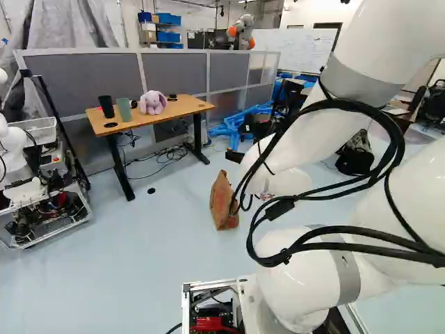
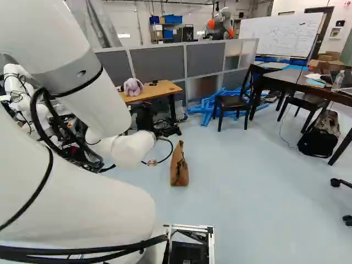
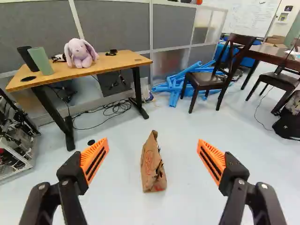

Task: Pick up the bag on the ground and place it on the table

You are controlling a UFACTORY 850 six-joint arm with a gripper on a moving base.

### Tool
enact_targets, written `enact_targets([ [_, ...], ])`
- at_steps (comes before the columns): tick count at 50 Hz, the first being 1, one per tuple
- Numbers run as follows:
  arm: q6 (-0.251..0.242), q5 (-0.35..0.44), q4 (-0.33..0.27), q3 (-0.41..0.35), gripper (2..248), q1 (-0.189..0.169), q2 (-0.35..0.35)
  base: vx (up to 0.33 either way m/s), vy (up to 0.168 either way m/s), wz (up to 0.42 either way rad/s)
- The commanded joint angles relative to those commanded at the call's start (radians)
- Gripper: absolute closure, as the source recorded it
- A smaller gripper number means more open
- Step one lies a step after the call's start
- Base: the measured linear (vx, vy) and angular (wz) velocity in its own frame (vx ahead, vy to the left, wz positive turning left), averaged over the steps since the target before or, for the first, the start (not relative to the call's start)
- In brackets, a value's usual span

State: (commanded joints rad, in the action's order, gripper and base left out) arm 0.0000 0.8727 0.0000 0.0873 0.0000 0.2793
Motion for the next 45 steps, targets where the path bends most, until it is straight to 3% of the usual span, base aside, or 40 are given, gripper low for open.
enact_targets([
  [45,0.000,0.000,0.000,0.000,3,0.000,0.000,0.126,0.001,-0.003],
])
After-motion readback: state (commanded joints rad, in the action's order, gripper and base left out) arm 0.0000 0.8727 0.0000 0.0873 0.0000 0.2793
